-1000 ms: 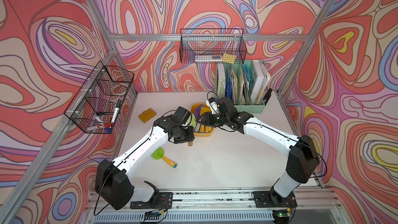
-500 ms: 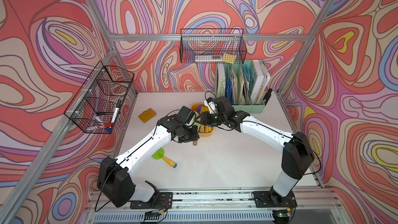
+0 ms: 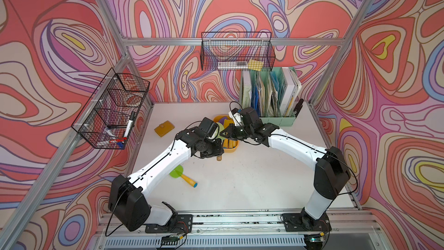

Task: Put the shovel into the storage box
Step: Pick up the shovel from the center of the board, then place the shovel in the storage box.

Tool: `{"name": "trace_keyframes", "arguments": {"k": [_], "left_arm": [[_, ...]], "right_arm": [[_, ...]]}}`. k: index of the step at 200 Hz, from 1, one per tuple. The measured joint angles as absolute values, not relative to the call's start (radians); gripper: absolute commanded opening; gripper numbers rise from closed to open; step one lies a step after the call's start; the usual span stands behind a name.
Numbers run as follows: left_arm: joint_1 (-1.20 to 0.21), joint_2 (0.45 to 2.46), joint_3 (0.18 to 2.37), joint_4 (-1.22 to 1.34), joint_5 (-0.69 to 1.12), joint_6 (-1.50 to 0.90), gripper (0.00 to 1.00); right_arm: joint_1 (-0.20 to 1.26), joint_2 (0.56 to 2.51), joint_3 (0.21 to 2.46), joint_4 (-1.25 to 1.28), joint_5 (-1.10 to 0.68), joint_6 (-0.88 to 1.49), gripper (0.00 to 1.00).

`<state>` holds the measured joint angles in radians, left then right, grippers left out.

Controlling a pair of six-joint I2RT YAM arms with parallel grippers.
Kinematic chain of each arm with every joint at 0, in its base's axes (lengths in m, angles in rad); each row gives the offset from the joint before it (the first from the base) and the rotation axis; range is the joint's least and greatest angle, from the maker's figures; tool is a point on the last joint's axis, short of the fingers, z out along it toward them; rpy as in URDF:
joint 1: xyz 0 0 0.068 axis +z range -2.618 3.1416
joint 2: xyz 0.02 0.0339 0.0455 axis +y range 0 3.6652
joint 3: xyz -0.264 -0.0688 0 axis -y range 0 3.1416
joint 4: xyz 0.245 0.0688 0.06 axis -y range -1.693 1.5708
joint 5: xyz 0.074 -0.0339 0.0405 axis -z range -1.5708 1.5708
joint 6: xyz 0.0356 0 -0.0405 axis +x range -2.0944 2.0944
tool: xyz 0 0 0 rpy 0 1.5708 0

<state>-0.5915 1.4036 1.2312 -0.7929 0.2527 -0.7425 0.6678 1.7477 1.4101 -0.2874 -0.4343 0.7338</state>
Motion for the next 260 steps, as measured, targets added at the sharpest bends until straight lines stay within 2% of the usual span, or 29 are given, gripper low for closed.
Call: {"name": "trace_keyframes", "arguments": {"k": [10, 21, 47, 95, 172, 260], "left_arm": [[-0.593, 1.404, 1.232, -0.792, 0.253, -0.742, 0.60], [-0.598, 1.404, 1.233, -0.791, 0.252, -0.741, 0.71], [-0.603, 1.402, 1.237, -0.786, 0.252, -0.741, 0.80], [-0.603, 1.375, 1.237, -0.785, 0.252, -0.731, 0.82], [-0.603, 1.295, 1.235, -0.782, 0.242, -0.703, 0.82], [-0.603, 1.295, 1.235, -0.778, 0.229, -0.676, 0.82]], "right_arm": [[0.668, 1.748, 1.410, -0.287, -0.433, 0.734, 0.00], [0.668, 1.748, 1.410, -0.288, -0.432, 0.734, 0.00], [0.666, 1.748, 1.410, -0.287, -0.431, 0.735, 0.00], [0.625, 1.761, 1.413, -0.279, -0.441, 0.728, 0.00], [0.521, 1.976, 1.527, -0.318, -0.472, 0.609, 0.00], [0.451, 2.058, 1.632, -0.355, -0.492, 0.519, 0.00]]}}
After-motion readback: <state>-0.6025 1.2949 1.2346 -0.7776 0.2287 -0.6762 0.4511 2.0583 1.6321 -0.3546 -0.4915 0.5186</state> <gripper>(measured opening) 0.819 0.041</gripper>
